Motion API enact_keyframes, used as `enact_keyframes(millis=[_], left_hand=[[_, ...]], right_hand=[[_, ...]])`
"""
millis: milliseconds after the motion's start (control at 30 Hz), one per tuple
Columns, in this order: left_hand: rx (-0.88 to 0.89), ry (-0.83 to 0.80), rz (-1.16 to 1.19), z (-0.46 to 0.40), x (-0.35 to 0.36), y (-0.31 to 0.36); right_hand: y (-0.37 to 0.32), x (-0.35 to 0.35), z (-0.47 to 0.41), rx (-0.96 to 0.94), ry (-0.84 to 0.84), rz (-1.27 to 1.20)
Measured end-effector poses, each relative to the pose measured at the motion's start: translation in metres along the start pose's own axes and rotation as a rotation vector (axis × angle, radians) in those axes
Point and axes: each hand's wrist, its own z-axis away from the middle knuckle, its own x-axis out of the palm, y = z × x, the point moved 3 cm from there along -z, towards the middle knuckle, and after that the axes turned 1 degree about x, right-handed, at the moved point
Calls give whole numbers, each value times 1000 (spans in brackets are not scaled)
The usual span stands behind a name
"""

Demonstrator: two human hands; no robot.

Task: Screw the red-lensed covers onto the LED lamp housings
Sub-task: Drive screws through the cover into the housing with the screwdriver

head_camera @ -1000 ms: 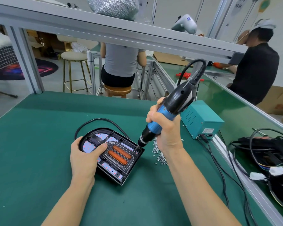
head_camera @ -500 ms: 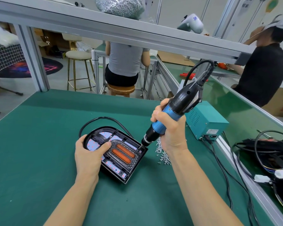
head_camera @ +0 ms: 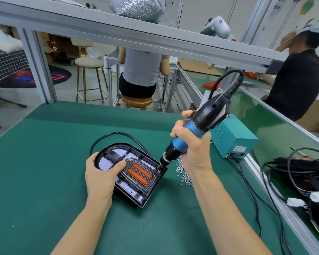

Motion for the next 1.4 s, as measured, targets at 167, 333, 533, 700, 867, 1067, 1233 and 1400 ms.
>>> enact_keyframes(millis=[167, 333, 533, 700, 867, 1067, 1233, 1400], left_hand=[[8, -3, -1, 1, -1, 0], [11, -10, -4, 0, -1, -1], [8, -1, -20, 0, -2, -1], [7, -11, -43, -1, -3, -1], [4, -27, -93, -1, -4, 0], [153, -23, -482, 6, -9, 6], [255, 11, -851, 9, -7, 9], [255, -2, -947, 11, -8, 18]], right_hand=[[0, 3, 1, -6, 24, 6], [-1, 4, 2, -17, -5, 8], [-2, 6, 3, -15, -8, -5], [-4, 0, 6, -23, 101, -25], [-21, -18, 10, -150, 300, -79], [-44, -46, 24, -182, 358, -185], [-46, -62, 46, -97, 427, -249], [-41, -65, 64, 103, 347, -295]])
